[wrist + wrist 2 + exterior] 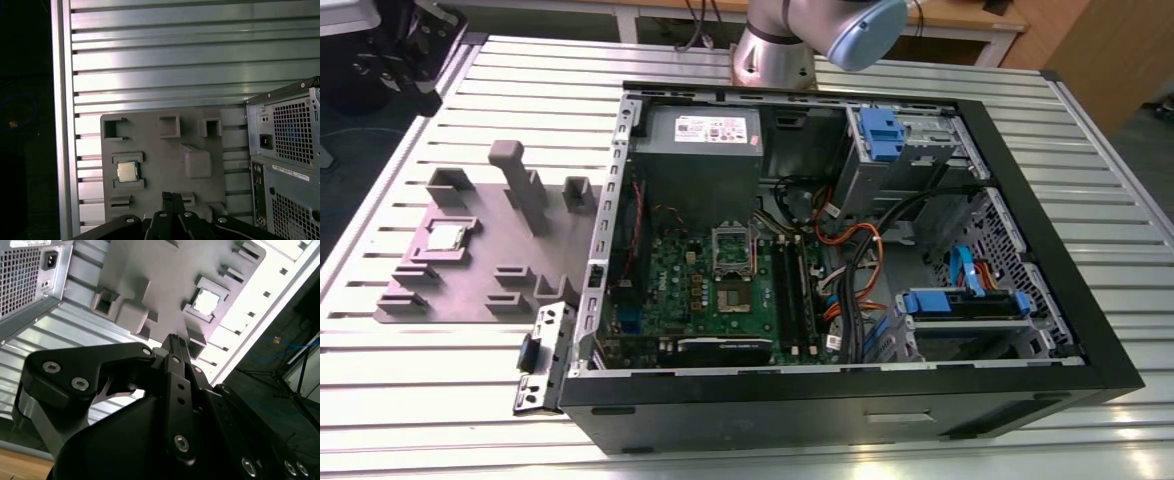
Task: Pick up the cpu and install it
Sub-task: 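Pick up the cpu and move it towards the insertion slot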
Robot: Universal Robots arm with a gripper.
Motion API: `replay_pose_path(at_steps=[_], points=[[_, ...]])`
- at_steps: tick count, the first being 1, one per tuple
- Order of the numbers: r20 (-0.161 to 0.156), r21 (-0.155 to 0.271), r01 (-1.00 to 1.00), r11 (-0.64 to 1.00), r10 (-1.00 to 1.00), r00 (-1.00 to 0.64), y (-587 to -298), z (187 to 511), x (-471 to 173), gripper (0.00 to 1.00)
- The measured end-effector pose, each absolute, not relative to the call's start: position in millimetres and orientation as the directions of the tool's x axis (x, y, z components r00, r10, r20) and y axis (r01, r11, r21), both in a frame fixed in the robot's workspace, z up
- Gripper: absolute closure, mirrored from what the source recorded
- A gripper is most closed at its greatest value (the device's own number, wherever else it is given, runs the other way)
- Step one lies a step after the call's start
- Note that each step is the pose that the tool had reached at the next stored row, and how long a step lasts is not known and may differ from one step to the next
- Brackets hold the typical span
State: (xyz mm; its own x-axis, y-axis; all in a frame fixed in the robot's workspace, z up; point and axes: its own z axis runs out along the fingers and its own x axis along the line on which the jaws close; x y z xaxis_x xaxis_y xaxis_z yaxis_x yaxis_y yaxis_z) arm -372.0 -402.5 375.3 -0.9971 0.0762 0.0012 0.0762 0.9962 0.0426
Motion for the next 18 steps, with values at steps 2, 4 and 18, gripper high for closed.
replay_pose_path(at_steps=[2,4,18], points=[[0.002,0.042,0.076,0.996,0.076,-0.997,-402.5,373.7,-376.8,0.89],[0.004,0.042,0.076,0.996,0.076,-0.997,-402.5,371.0,-381.9,0.89],[0.004,0.042,0.072,0.996,0.072,-0.997,-402.6,359.8,-399.9,0.89]])
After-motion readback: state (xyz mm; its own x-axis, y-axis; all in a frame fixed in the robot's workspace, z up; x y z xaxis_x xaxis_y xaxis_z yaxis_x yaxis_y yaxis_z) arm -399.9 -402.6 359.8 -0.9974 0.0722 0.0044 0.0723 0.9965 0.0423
